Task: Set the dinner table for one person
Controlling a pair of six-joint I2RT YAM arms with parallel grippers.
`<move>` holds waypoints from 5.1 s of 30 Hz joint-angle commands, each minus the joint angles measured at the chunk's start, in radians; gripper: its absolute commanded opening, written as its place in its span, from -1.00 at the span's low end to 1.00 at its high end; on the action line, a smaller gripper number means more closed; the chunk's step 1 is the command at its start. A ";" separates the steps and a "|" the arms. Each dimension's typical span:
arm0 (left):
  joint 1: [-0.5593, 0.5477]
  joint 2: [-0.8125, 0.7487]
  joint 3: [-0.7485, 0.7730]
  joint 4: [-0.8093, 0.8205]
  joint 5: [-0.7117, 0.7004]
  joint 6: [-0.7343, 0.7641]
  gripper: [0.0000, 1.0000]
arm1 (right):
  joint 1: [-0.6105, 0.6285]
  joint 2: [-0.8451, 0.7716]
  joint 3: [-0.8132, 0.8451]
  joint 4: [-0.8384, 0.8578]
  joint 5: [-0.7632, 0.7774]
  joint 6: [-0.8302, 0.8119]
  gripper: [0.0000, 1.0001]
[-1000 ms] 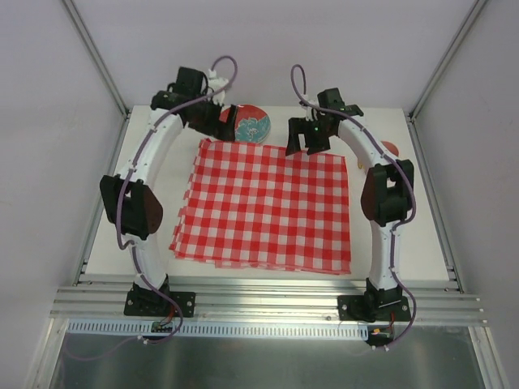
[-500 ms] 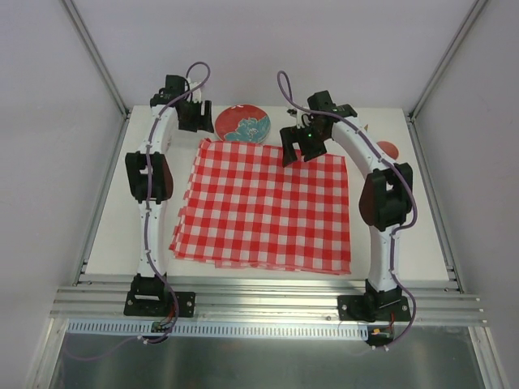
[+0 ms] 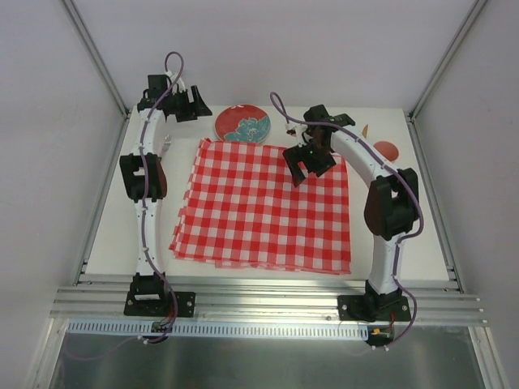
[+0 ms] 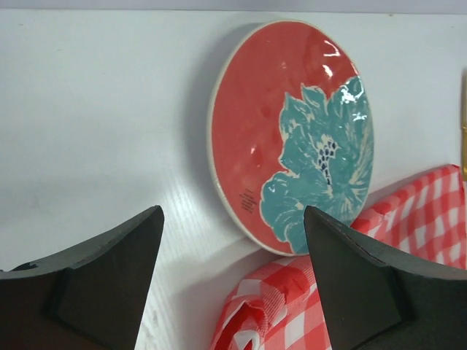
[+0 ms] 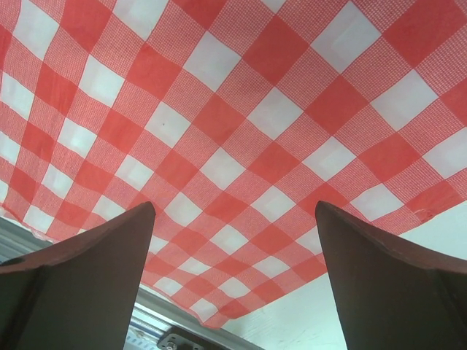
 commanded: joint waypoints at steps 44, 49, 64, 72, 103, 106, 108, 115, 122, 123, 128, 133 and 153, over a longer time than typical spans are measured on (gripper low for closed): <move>-0.097 0.054 -0.183 0.647 0.461 -0.593 -1.00 | 0.046 -0.021 0.029 -0.034 0.172 -0.074 0.93; -0.080 0.011 -0.192 0.682 0.452 -0.611 -1.00 | 0.045 -0.021 0.032 -0.043 0.151 -0.068 0.93; 0.007 -0.197 -0.213 0.736 0.476 -0.714 -1.00 | 0.043 0.034 0.076 -0.044 0.122 -0.071 0.93; 0.028 -0.395 -0.521 0.730 0.588 -0.728 -1.00 | 0.019 0.004 0.052 -0.049 0.091 -0.095 0.93; -0.116 -0.742 -1.272 0.273 0.567 -0.196 -1.00 | -0.240 0.102 0.164 -0.034 -0.242 0.118 0.93; -0.123 -0.724 -1.292 0.271 0.554 -0.159 -1.00 | -0.236 0.086 0.153 -0.023 -0.234 0.116 0.93; -0.129 -0.714 -1.313 0.273 0.551 -0.137 -1.00 | -0.233 0.082 0.144 -0.021 -0.229 0.112 0.93; -0.142 -0.670 -1.387 0.270 0.534 -0.081 -1.00 | -0.230 0.077 0.132 -0.020 -0.211 0.106 0.93; -0.186 -0.625 -1.392 0.270 0.522 -0.059 -1.00 | -0.230 0.077 0.123 -0.014 -0.199 0.098 0.93; -0.191 -0.622 -1.393 0.271 0.524 -0.058 -1.00 | -0.230 0.077 0.121 -0.014 -0.199 0.098 0.93; -0.209 -0.632 -1.398 0.271 0.508 -0.042 -1.00 | -0.230 0.079 0.121 -0.011 -0.193 0.093 0.93; -0.209 -0.670 -1.384 0.271 0.528 -0.029 -1.00 | -0.230 0.086 0.119 -0.014 -0.188 0.084 0.93; -0.294 -0.782 -1.441 0.250 0.537 -0.042 -1.00 | -0.227 0.119 0.146 -0.015 -0.185 0.080 0.93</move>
